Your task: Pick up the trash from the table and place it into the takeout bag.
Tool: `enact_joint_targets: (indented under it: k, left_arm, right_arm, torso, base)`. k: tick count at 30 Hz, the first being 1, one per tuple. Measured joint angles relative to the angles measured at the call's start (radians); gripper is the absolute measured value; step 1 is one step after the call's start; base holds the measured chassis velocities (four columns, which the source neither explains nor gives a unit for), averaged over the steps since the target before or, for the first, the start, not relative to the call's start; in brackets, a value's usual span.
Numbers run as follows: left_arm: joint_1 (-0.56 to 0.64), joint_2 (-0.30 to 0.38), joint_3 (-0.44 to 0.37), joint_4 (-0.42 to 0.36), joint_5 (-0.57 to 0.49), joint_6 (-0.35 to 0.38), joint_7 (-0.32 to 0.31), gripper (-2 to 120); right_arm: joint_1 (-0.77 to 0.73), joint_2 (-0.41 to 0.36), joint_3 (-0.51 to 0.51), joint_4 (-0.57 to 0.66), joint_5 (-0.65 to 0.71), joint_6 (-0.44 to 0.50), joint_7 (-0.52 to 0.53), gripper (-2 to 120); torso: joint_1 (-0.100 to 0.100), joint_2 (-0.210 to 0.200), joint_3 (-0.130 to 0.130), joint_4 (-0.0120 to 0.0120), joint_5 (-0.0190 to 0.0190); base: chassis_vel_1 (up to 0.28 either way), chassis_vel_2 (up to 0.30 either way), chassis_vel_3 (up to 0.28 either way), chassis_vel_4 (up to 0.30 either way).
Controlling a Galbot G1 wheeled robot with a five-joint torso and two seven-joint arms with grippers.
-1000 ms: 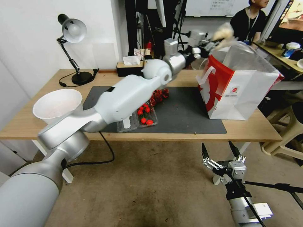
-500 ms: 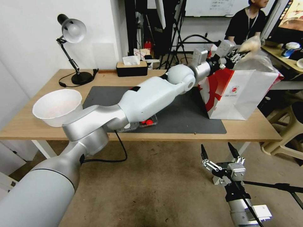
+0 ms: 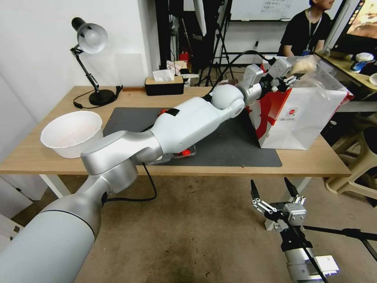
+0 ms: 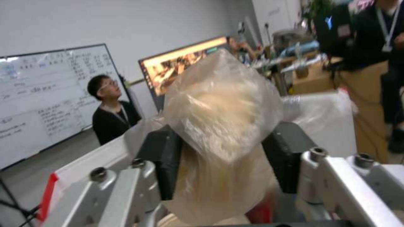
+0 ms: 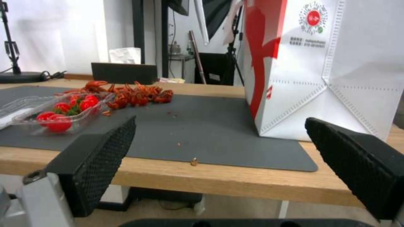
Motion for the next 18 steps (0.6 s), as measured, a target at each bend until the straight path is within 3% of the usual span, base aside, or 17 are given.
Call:
enact_joint_targets:
  k: [15, 18]
  left_arm:
    - [-0.06, -0.005, 0.036, 0.007, 0.008, 0.044, -0.011, 99]
    - [-0.064, -0.003, 0.043, 0.006, 0.007, 0.05, -0.011, 100]
  right_arm:
    - [0.003, -0.002, -0.003, -0.003, 0.001, 0.0, 0.0, 100]
    - [0.003, 0.0, -0.003, -0.005, 0.002, 0.002, 0.0, 100]
  torso:
    - [0.0, 0.0, 0.0, -0.0001, 0.0]
    - [0.0, 0.0, 0.0, 0.0, 0.0]
  base:
    - [0.0, 0.0, 0.0, 0.0]
    - [0.0, 0.0, 0.0, 0.0]
